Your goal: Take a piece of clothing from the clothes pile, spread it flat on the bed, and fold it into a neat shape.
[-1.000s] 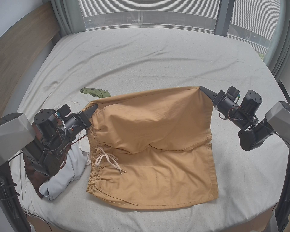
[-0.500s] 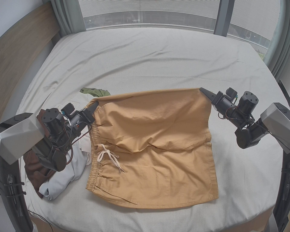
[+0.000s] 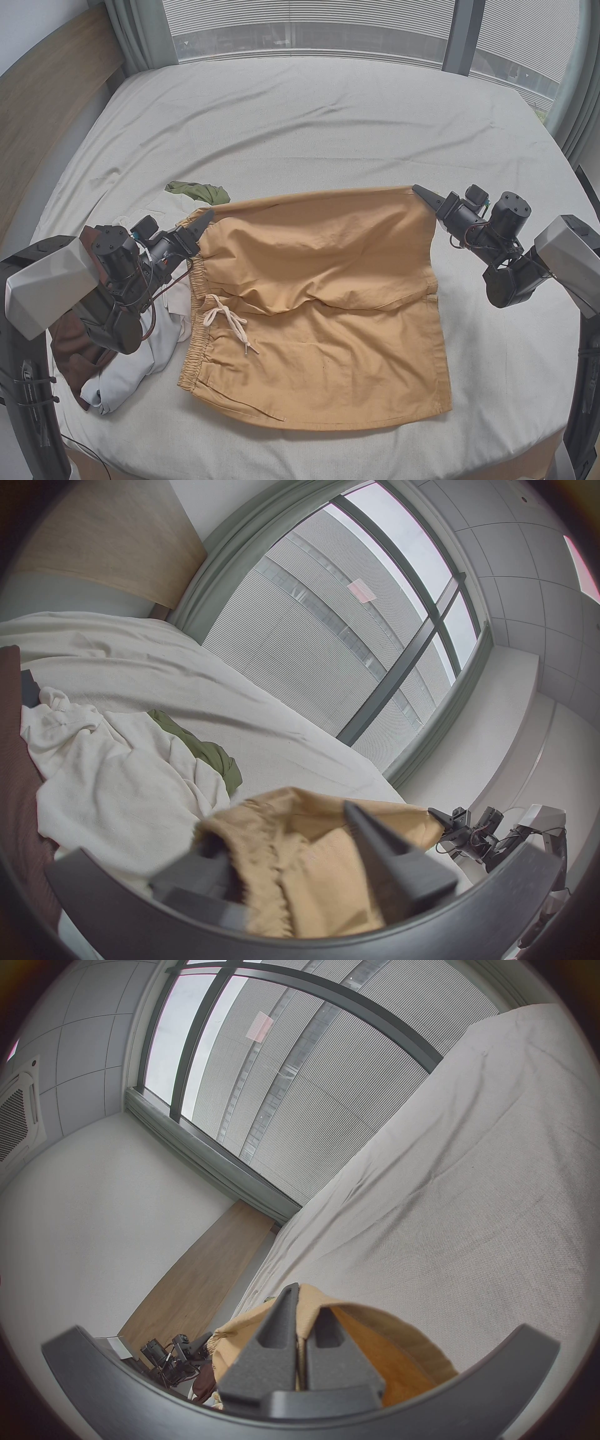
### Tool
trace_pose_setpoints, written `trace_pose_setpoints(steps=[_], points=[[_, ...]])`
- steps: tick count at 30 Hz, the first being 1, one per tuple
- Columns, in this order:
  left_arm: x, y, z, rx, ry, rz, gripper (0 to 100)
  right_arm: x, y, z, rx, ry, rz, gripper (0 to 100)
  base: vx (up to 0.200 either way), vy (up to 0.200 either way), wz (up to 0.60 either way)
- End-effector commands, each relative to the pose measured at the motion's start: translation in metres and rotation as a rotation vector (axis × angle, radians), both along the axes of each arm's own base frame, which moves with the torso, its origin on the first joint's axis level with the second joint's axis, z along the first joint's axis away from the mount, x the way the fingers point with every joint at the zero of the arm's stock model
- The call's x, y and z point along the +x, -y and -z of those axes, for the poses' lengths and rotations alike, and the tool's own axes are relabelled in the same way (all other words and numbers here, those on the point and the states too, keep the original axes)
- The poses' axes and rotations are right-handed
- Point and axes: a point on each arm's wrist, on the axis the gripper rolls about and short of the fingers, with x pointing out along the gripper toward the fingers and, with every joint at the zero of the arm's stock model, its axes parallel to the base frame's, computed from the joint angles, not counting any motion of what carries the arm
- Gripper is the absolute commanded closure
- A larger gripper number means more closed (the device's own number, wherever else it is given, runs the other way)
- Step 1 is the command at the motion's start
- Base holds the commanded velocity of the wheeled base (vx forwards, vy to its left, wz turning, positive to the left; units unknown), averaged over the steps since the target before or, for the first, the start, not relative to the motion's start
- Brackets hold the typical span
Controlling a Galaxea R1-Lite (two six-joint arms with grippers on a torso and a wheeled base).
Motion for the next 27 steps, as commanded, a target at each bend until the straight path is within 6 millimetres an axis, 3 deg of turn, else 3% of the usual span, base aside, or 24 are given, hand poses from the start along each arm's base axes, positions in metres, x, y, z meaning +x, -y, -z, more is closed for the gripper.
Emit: trace_pose_setpoints(steps=[1, 5, 11, 20, 27], points=[[0.002, 0.002, 0.005, 0.000, -0.011, 0.002, 0, 0.008, -0.001, 0.004, 0.003, 0.000, 0.001, 0, 0.000, 0.000, 0.00], [0.003, 0.001, 0.006, -0.022, -0.022, -0.004, 0, 0.010, -0.003, 0.007, 0.002, -0.001, 0.001, 0, 0.000, 0.000, 0.00], [0.003, -0.005, 0.006, -0.038, -0.033, -0.030, 0, -0.006, 0.001, 0.005, -0.003, -0.025, 0.006, 0, 0.000, 0.000, 0.00], [-0.018, -0.025, 0.004, -0.025, -0.081, -0.080, 0, -0.056, 0.004, 0.013, -0.079, -0.046, 0.016, 0, 0.000, 0.000, 0.00], [-0.032, -0.034, 0.006, -0.019, -0.123, -0.092, 0, -0.082, 0.009, 0.017, -0.099, -0.050, 0.023, 0, 0.000, 0.000, 0.00]])
